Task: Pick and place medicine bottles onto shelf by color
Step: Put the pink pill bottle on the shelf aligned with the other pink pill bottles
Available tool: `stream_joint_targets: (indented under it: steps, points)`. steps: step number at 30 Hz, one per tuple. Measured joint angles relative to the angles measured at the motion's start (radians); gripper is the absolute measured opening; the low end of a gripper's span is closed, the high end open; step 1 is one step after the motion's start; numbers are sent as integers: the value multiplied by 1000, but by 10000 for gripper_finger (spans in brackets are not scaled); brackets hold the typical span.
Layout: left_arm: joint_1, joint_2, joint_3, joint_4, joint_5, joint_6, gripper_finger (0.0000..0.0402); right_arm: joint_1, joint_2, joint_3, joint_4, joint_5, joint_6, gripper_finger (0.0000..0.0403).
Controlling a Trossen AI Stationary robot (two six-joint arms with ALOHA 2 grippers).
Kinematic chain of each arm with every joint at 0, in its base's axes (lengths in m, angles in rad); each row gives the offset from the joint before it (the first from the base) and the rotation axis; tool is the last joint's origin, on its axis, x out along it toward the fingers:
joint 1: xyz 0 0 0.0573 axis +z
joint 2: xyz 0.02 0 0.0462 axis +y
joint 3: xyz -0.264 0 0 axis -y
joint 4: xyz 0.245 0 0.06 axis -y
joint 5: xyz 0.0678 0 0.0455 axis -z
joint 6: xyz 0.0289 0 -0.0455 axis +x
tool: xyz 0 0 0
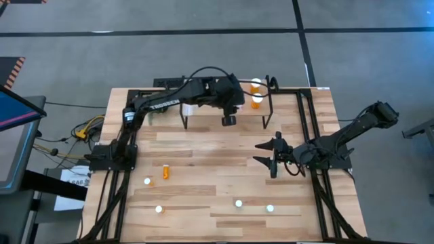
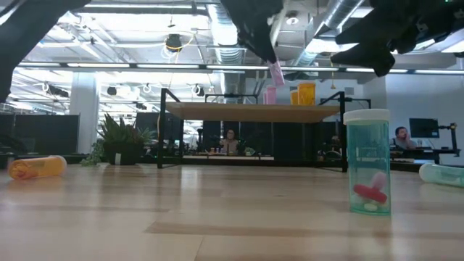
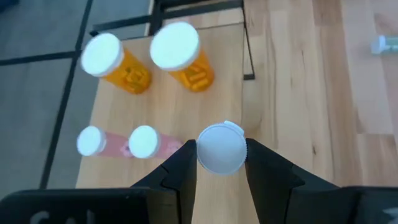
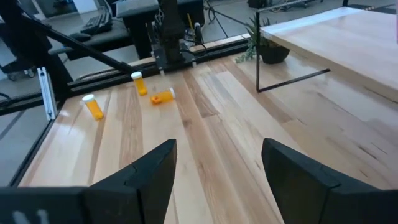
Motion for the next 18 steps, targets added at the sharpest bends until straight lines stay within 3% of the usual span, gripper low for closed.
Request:
stream_joint_targets:
  steps: [18]
  points:
    - [35,13,-67,1,24,-26,106,0,0,0,-9,-1,0,260]
